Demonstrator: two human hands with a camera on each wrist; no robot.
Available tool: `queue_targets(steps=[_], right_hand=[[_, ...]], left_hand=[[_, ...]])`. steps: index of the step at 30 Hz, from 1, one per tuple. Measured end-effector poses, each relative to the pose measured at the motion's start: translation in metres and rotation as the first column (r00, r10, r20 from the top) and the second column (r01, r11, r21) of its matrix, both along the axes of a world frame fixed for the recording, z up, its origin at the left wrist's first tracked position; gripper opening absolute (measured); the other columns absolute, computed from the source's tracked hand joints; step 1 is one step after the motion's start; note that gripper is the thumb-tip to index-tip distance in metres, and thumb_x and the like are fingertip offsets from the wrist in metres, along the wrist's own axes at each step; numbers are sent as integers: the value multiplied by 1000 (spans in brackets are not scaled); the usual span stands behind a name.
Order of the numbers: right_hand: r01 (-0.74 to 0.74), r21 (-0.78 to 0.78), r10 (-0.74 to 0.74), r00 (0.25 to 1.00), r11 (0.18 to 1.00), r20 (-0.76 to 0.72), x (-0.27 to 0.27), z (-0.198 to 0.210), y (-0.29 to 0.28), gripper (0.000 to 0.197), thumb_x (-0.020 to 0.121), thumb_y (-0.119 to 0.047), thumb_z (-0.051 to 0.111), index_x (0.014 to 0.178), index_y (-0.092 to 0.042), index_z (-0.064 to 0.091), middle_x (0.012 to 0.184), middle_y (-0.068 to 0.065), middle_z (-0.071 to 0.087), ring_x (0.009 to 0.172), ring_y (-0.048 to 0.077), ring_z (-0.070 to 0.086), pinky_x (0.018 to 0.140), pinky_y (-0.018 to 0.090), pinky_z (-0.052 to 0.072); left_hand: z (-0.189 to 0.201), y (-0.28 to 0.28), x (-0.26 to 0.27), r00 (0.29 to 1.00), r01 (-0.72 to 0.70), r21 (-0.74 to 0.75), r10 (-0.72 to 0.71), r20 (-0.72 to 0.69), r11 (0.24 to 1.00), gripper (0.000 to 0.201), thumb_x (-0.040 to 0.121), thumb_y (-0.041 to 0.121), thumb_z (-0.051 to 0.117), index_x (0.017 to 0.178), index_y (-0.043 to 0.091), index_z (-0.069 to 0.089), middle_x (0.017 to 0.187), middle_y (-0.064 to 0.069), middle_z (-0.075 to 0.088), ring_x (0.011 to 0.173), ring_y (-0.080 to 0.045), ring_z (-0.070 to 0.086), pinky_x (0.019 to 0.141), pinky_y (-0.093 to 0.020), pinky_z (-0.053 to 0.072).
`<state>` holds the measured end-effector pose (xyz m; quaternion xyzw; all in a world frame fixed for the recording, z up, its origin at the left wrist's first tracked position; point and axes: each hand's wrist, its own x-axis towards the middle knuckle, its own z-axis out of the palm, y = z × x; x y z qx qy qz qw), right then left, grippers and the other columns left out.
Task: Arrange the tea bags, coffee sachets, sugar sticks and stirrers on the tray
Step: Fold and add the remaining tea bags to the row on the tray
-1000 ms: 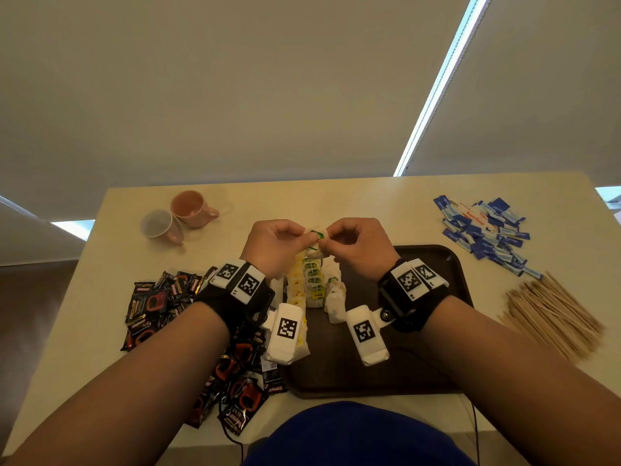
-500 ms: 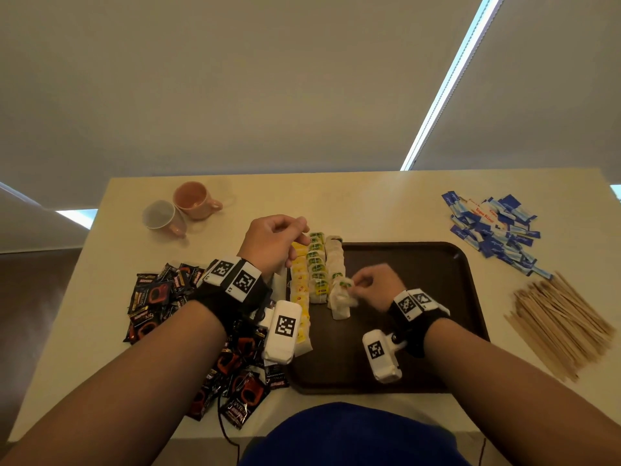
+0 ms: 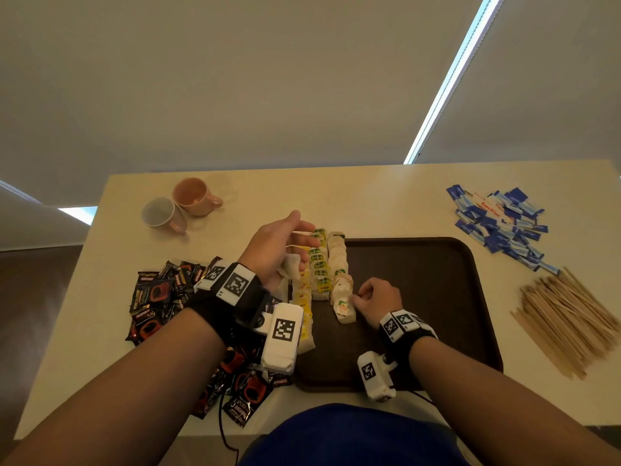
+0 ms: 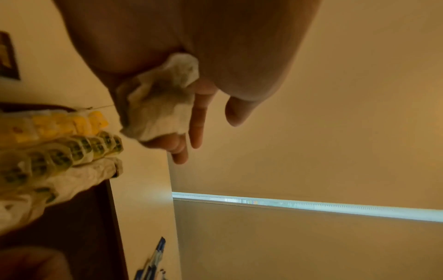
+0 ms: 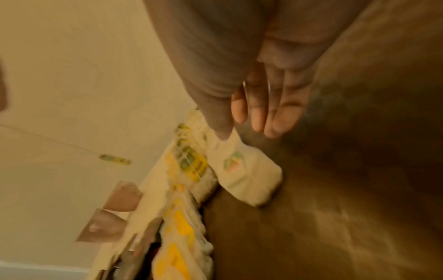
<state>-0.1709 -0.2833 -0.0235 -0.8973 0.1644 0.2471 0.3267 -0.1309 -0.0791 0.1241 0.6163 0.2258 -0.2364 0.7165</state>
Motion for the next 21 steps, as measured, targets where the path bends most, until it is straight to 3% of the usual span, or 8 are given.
queue_targets(steps=[4, 7, 11, 14, 16, 17, 19, 21], right_hand=[[-56, 100, 18, 936, 993, 351, 19, 52, 3, 12, 92, -33, 67, 92, -21, 69, 81, -11, 64, 74, 1, 58, 63, 13, 40], [-239, 209, 64, 788, 948, 612, 29, 100, 19, 16, 88, -34, 69, 93, -19, 72, 82, -9, 65, 74, 3, 57, 66, 17, 44], [-555, 54, 352, 596, 830, 722, 20, 127, 44, 37, 79, -44, 68, 108, -21, 74, 98, 0, 65, 90, 16, 57, 77, 27, 47], [-561, 12, 391, 592, 828, 704, 22, 121, 47, 29, 81, -30, 75, 106, -15, 75, 103, 3, 69, 94, 22, 60, 81, 40, 51], [-523, 17, 343, 582, 852, 737, 26, 123, 44, 21, 84, -16, 74, 104, -18, 76, 92, -1, 70, 83, 12, 59, 74, 31, 49], [-488, 46, 293, 593, 872, 750, 27, 125, 41, 19, 85, -13, 72, 102, -19, 76, 86, -6, 69, 76, 4, 56, 70, 24, 46], [-372, 157, 146, 667, 915, 730, 33, 130, 34, 13, 87, -13, 69, 95, -19, 77, 81, -13, 68, 70, 0, 58, 68, 16, 45], [-258, 208, 52, 735, 943, 676, 43, 131, 26, 11, 88, -16, 69, 94, -16, 77, 86, -8, 72, 76, 3, 63, 71, 21, 51]], left_hand=[[4, 0, -1, 994, -62, -144, 49, -97, 988, 37, 102, 41, 48, 111, 8, 62, 96, -16, 71, 63, -19, 57, 60, -31, 48], [6, -2, 1, 988, -106, -165, 85, -128, 981, 37, 102, 43, 47, 112, 9, 60, 100, -18, 71, 73, -24, 61, 68, -37, 50], [13, -8, 1, 979, -135, -236, 93, -180, 962, 39, 102, 44, 45, 116, 10, 57, 95, -16, 66, 77, -30, 62, 70, -38, 49], [20, -12, 0, 984, -108, -283, 62, -167, 953, 39, 103, 39, 43, 125, 7, 54, 86, -13, 65, 69, -26, 58, 63, -34, 47], [24, -12, -2, 992, -82, -276, 53, -112, 958, 37, 103, 25, 41, 130, 3, 51, 76, -13, 67, 64, -24, 59, 64, -35, 51], [25, -12, -3, 996, -57, -270, 36, -81, 961, 36, 100, 17, 39, 131, 1, 51, 79, -15, 68, 70, -25, 62, 73, -39, 52], [24, -11, -4, 1000, 12, -223, -18, -24, 975, 40, 94, 3, 38, 131, 0, 53, 106, -24, 67, 97, -31, 64, 95, -44, 50], [24, -9, -6, 997, 79, -113, -77, 20, 990, 40, 91, -10, 39, 127, -1, 55, 122, -27, 64, 110, -35, 64, 100, -41, 50]])
